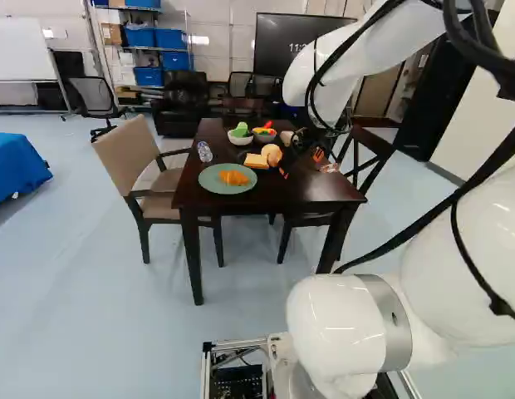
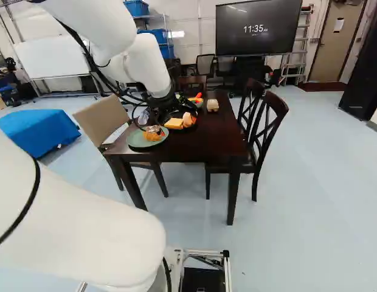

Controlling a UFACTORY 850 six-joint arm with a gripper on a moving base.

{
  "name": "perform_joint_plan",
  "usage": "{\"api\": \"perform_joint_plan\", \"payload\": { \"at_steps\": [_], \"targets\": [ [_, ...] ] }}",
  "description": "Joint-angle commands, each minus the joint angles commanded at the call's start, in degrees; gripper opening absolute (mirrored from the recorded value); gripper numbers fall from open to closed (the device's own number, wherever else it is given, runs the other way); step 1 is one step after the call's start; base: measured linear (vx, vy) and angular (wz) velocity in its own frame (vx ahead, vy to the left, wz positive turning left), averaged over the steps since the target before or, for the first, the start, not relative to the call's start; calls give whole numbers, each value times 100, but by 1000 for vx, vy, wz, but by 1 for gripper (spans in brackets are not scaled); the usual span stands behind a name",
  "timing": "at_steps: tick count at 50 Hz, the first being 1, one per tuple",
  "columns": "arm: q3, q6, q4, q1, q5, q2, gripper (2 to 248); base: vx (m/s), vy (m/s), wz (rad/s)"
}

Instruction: Move the croissant to the empty plate

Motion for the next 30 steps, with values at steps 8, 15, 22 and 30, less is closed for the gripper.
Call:
{"api": "perform_joint_plan", "payload": {
  "at_steps": [8,15,22,30],
  "targets": [
    [33,23,4,4,72,1,247,0,0,0],
    [77,55,9,10,167,2,247,0,0,0],
    [136,96,15,18,294,3,247,0,0,0],
    [221,156,25,29,477,6,247,0,0,0]
  ]
}}
